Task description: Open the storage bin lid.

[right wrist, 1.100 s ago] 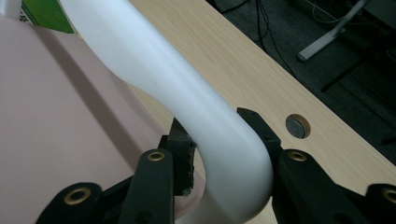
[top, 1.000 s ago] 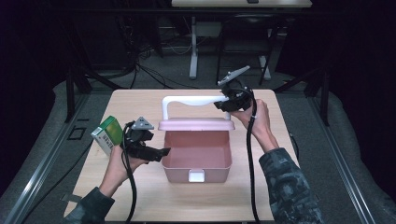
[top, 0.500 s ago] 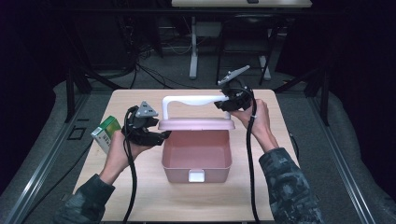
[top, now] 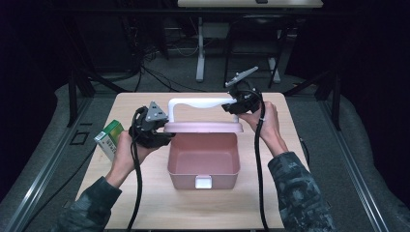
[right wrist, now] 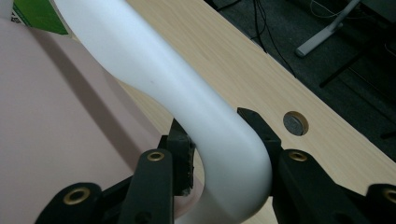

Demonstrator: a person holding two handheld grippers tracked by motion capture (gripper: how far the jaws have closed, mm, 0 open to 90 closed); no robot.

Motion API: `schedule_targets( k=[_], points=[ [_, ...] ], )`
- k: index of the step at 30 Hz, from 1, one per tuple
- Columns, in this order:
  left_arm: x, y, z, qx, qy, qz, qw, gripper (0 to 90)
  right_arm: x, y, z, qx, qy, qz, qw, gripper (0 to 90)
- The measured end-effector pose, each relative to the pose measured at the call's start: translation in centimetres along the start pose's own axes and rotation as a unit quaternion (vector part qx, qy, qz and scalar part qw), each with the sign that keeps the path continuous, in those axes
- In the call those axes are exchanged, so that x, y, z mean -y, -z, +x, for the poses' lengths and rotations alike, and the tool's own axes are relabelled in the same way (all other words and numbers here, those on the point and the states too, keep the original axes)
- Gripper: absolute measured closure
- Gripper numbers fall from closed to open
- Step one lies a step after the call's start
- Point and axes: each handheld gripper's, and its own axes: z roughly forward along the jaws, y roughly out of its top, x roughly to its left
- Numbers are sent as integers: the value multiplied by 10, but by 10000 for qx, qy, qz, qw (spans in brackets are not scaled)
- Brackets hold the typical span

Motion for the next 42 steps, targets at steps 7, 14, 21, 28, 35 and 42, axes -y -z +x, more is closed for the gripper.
schedule_targets(
  k=[7,14,21,28,35,42],
  points=[
    [-1,2,1,-32,-70,-42,10000,563,-1,0,-1,15,22,33,10000,668],
    [-2,2,-1,-75,-145,-25,9999,580,0,3,-3,15,-51,6,10000,642],
    [-2,3,-1,-144,-232,-47,9996,603,3,10,-6,23,-150,-102,9998,607],
    [-2,4,-2,-240,-347,-31,9991,642,8,14,-10,48,-228,-101,9997,589],
    [-3,4,-2,-344,-406,-34,9986,672,15,18,-15,101,-347,-150,9992,529],
    [-3,3,-1,-349,-391,-5,9986,680,29,31,-22,166,-573,-178,9981,466]
  ],
)
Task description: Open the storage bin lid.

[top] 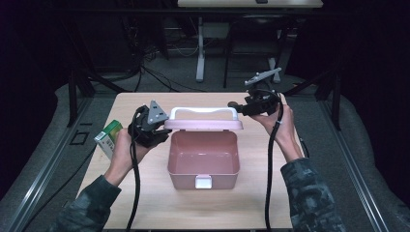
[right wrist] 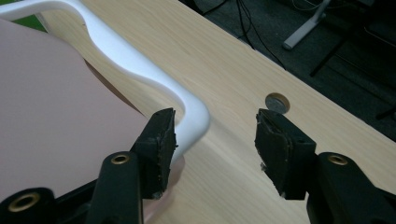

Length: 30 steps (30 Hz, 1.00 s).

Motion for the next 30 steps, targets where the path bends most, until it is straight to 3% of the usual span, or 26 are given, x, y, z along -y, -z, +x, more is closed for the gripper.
schedule_targets(
  k=[7,14,21,28,30],
  points=[
    [-4,-1,3,35,83,67,9999,683,26,15,-11,77,-260,120,9996,356],
    [-7,-2,5,44,168,111,9998,690,49,18,-7,-7,-358,356,9987,262],
    [-10,-3,10,104,299,178,9993,693,81,6,15,-297,-336,619,9971,139],
    [-13,-4,13,140,351,245,9990,696,97,-3,33,-629,-349,648,9953,143],
    [-13,-4,14,157,351,255,9989,696,101,-6,42,-736,-238,644,9949,155]
  ],
)
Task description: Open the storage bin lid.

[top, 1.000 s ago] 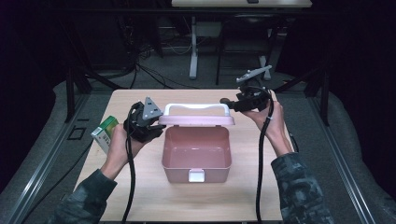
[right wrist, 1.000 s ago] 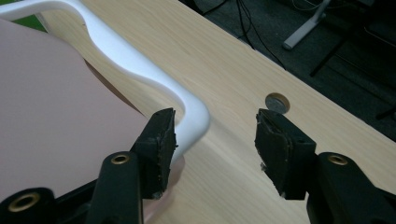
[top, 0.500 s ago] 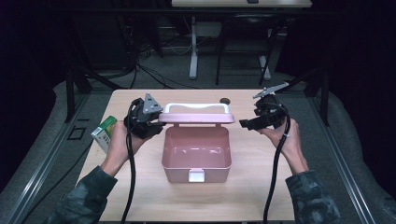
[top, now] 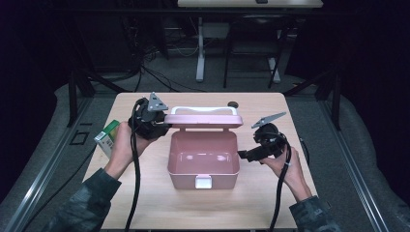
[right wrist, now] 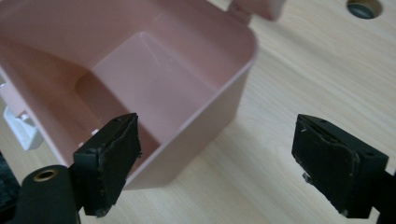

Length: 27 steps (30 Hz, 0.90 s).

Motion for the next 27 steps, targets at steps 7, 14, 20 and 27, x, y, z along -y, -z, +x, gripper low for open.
schedule_targets(
  k=[7,14,20,27],
  points=[
    [-3,-1,3,6,5,62,10000,704,2,-15,26,-136,260,187,9994,208],
    [-5,-3,7,81,64,94,9999,712,6,-30,31,-133,257,312,9991,325],
    [-8,-6,11,80,58,136,9999,727,12,-40,31,-9,176,511,9985,439],
    [-11,-9,15,23,48,132,9999,751,16,-45,33,123,244,575,9980,480]
  ],
)
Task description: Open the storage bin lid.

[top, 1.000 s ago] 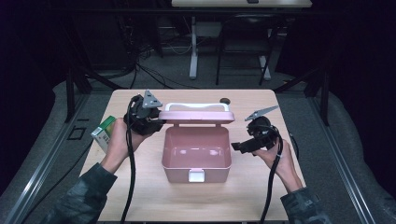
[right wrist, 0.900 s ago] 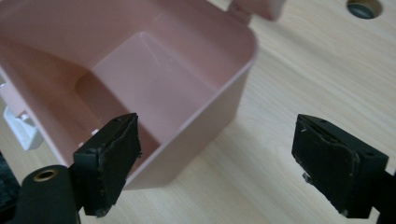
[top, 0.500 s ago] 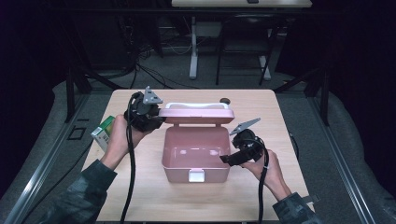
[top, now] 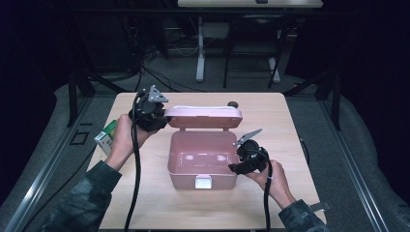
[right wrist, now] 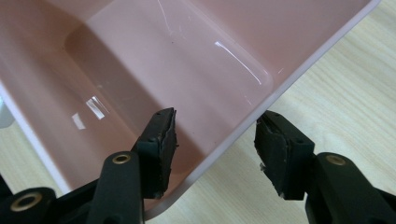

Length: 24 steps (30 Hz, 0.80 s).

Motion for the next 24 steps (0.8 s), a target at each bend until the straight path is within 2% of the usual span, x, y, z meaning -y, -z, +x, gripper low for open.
schedule_targets(
  k=[9,24],
  points=[
    [-5,-4,2,-101,-38,46,9999,773,1,-1,-1,-21,-42,-52,10000,478],
    [-15,-13,15,-25,64,64,10000,787,1,-1,-2,-65,-88,-70,9999,476]
  ],
)
